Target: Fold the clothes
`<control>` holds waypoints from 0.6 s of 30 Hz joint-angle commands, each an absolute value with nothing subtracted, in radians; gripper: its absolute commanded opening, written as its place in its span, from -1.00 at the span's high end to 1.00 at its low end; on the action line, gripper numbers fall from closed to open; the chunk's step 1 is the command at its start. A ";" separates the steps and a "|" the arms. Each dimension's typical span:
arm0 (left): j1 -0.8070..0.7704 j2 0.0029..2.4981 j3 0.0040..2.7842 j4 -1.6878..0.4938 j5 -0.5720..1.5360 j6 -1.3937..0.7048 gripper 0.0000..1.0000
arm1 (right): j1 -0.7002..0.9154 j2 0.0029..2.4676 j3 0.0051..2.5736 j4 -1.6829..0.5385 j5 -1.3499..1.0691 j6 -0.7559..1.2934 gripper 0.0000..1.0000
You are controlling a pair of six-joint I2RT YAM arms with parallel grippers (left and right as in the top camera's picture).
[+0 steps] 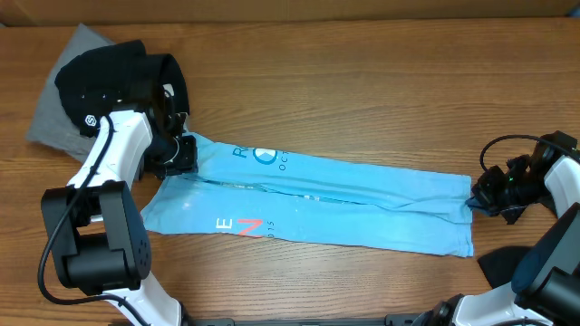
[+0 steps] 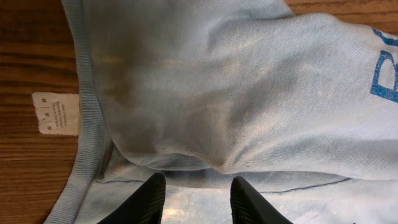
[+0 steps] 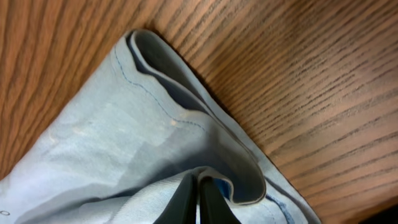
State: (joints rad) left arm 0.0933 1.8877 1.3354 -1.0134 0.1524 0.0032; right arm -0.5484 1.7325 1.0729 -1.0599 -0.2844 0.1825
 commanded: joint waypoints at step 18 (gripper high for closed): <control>0.098 1.883 1.335 -1.012 0.150 0.015 0.24 | -0.551 1.643 1.095 -1.179 -0.196 0.256 0.92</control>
State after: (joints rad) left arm 0.0933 1.8877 1.3354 -1.0130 0.1524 0.0032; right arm -0.5484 1.6703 1.0744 -1.1477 -0.3321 0.1780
